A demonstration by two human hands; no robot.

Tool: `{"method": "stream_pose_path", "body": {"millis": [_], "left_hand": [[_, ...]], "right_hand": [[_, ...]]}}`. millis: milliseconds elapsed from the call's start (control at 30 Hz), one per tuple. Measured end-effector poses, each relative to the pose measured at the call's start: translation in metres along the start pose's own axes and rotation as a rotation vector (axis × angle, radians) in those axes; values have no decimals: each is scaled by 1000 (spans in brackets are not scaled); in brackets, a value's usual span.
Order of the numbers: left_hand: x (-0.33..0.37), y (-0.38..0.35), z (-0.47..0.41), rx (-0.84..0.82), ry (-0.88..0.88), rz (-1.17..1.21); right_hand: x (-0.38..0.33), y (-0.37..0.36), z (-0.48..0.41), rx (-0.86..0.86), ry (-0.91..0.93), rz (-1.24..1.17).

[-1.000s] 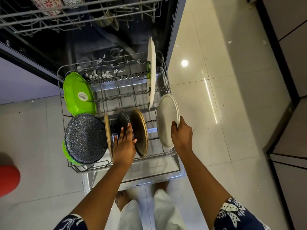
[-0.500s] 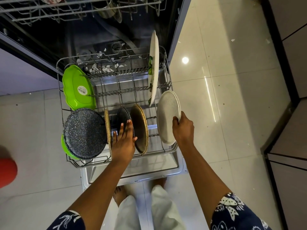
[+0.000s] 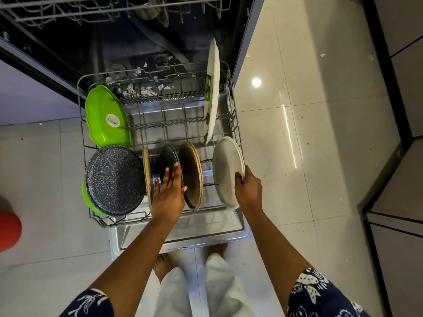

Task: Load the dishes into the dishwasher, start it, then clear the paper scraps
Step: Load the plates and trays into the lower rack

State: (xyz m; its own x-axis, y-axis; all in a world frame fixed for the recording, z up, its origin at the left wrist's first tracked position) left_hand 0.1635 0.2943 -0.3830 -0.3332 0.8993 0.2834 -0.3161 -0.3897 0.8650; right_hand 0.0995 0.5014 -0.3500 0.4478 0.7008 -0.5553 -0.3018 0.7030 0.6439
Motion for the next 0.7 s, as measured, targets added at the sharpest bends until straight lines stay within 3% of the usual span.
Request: {"method": "stream_pose_path", "body": {"millis": [500, 700], "left_hand": [[-1, -5, 0, -23, 62, 12], [25, 34, 12, -119, 112, 55]], "right_hand": [[9, -13, -28, -108, -153, 29], [-15, 6, 10, 48, -152, -18]]}}
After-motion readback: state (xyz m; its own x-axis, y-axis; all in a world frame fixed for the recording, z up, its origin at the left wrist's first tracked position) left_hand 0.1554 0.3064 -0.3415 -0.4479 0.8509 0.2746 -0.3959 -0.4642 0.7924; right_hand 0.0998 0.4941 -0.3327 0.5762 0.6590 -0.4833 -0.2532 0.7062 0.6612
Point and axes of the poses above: each hand's wrist, its own z-axis away from the middle knuckle, its own y-axis out of the back of the hand, x = y × z, the point moved 2 cm from there along -z, towards the middle knuckle, and after that the axes turned 1 degree about -z, right-handed, at the moved point
